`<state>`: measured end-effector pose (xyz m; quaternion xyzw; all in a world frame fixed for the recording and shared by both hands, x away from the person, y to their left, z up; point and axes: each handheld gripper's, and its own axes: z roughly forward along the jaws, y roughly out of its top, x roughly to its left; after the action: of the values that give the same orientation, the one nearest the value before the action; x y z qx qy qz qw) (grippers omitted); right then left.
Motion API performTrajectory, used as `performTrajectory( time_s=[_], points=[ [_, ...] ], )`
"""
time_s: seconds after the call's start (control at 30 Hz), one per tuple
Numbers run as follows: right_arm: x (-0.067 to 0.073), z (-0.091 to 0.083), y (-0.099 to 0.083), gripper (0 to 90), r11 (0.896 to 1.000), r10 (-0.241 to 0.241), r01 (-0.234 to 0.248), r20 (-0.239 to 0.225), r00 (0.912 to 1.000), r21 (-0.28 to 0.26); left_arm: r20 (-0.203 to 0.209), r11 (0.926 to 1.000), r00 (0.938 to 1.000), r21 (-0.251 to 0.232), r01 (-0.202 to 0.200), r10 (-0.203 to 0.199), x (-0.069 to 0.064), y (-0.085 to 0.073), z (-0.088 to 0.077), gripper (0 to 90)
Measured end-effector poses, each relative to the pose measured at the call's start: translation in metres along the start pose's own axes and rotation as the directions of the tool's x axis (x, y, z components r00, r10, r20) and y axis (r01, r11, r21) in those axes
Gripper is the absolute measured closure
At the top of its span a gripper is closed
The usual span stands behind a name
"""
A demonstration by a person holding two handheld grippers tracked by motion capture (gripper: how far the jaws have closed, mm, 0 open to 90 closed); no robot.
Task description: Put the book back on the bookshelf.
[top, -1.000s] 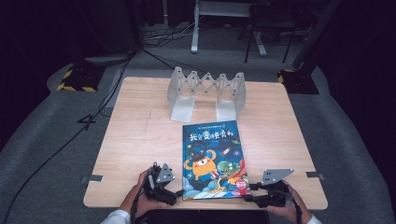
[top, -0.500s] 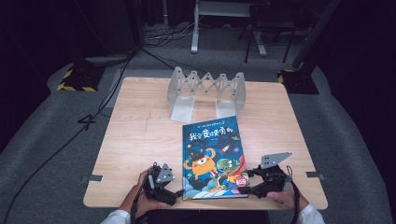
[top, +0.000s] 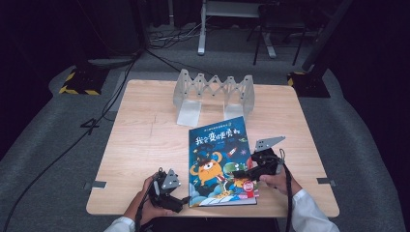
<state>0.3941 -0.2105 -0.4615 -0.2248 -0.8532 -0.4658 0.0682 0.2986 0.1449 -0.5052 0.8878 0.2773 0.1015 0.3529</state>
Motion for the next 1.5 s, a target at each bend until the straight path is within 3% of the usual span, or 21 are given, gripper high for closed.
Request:
performTrajectory(
  time_s=[0.23,0.27,0.33,0.6,0.8,0.9,1.1,1.2,1.5],
  points=[
    [-0.009,-0.001,0.002,42.9,0.999,0.009,-0.009,-0.014,0.9999,-0.049,0.001,1.0000,1.0000,0.000,-0.002,0.002,0.000,0.000,0.000,10.6],
    [-0.010,-0.002,0.002,48.4,0.997,0.005,-0.008,-0.045,0.9990,-0.079,0.002,1.0000,1.0000,0.000,0.000,0.000,0.000,0.000,0.000,10.6],
    [-0.010,-0.003,0.002,48.6,0.996,-0.009,0.005,-0.046,0.9989,-0.088,0.004,1.0000,1.0000,0.001,-0.005,0.005,0.001,0.000,0.000,10.6],
    [0.010,-0.009,0.001,48.7,0.986,-0.106,0.109,0.033,0.9939,-0.129,0.010,0.9999,0.9999,0.011,0.005,-0.005,0.003,0.000,-0.003,14.8],
    [0.027,-0.021,-0.004,49.0,0.963,-0.190,0.208,0.119,0.9746,-0.173,0.050,0.9995,0.9985,0.025,0.020,-0.022,0.002,0.004,-0.004,15.8],
    [0.031,-0.025,-0.006,49.1,0.955,-0.207,0.232,0.146,0.9675,-0.184,0.080,0.9996,0.9967,0.026,0.011,-0.013,0.000,0.007,-0.003,16.1],
    [0.042,-0.030,-0.008,49.1,0.928,-0.275,0.315,0.206,0.9391,-0.200,0.142,0.9998,0.9897,0.003,0.019,-0.019,0.002,0.026,0.008,16.8],
    [0.045,-0.032,-0.008,49.2,0.922,-0.287,0.332,0.224,0.9313,-0.199,0.134,0.9996,0.9906,0.003,0.029,-0.029,0.003,0.034,0.013,17.0],
    [0.050,-0.036,-0.009,49.2,0.901,-0.324,0.381,0.262,0.9089,-0.206,0.177,0.9976,0.9838,-0.056,0.039,-0.029,0.003,0.046,0.022,15.7]
  ],
)
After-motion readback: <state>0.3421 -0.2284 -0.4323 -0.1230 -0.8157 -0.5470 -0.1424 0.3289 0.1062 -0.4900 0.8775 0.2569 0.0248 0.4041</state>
